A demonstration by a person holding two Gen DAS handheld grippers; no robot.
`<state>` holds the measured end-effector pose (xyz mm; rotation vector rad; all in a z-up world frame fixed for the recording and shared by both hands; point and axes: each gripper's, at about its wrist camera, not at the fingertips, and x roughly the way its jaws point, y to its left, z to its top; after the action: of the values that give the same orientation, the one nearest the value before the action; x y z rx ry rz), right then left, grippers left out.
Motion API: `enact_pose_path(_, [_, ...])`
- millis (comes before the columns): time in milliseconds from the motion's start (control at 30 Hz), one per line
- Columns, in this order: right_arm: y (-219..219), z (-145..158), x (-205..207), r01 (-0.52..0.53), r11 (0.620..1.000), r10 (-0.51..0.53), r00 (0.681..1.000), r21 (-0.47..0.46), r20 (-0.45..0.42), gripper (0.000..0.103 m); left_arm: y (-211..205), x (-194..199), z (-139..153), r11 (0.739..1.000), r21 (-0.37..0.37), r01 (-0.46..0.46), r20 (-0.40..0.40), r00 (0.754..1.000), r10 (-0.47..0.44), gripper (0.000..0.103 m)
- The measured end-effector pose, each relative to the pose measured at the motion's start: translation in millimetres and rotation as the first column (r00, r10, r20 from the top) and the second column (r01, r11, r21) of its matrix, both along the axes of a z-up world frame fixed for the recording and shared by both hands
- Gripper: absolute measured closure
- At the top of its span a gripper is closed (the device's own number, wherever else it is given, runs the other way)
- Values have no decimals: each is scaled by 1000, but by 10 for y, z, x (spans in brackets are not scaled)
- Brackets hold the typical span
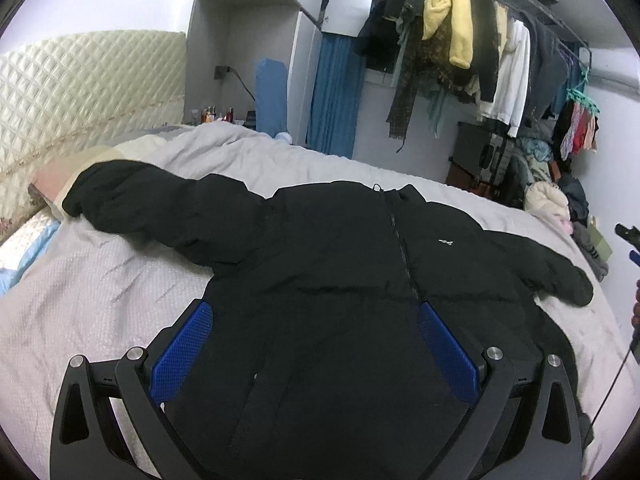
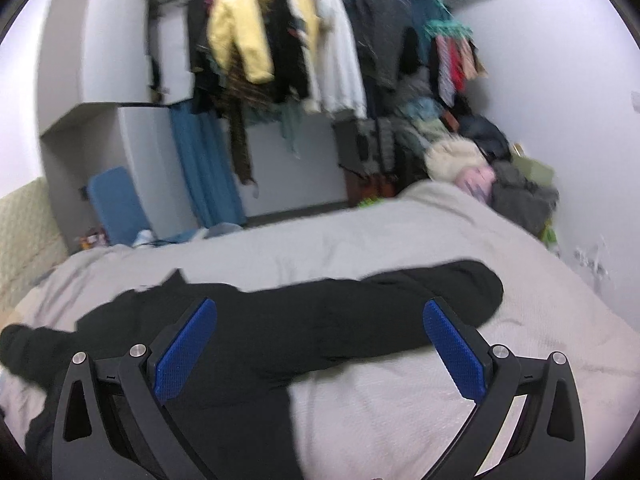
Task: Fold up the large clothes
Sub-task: 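Move the right tool to the jacket sleeve cuff and grasp it, then lift the sleeve with the right tool and fold it across the jacket body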
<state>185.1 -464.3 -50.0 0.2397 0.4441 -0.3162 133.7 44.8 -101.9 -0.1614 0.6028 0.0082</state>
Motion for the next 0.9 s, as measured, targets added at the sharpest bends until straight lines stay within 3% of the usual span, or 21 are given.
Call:
enact_pose_path(133, [-564,-379,97,73,990,-70,997,124,-28,0,-58,-3,-125,999,-4,37,-13,999,-37,0])
enact_pose_path(200, [-833,-559,119,113,976,-109,993,185,-35,5,-86,41,-179,999,-18,50,-28,998,-50,0])
enact_pose_path(333, [-1461,-996,144,225,915,-218,974,336,-58,17,-142,160,-247,998,-46,41,-52,998,-44,0])
enact_pose_path(567, [-2296,-1649,194,340,775,-362,930,533,-66,19,-252,345,-351,999,-23,25,-51,998,-27,0])
enact_pose_path(700, [-2521,-1817,451,315,781,-349,936,540,-42,22,-299,516,-457,1000,-18,1,-72,997,-2,0])
enact_pose_path(767, [-2616,-1863,575,307,787,-355,935,535,-15,30,-327,609,-516,1000,-8,-16,-84,996,15,0])
enact_pose_path(833, [-2689,-1903,686,292,795,-350,937,532,9,72,-355,706,-579,1000,3,-28,-92,995,29,0])
enact_pose_path(900, [-2716,-1945,765,266,810,-337,940,523,44,74,-384,778,-631,999,17,-32,-92,995,34,0])
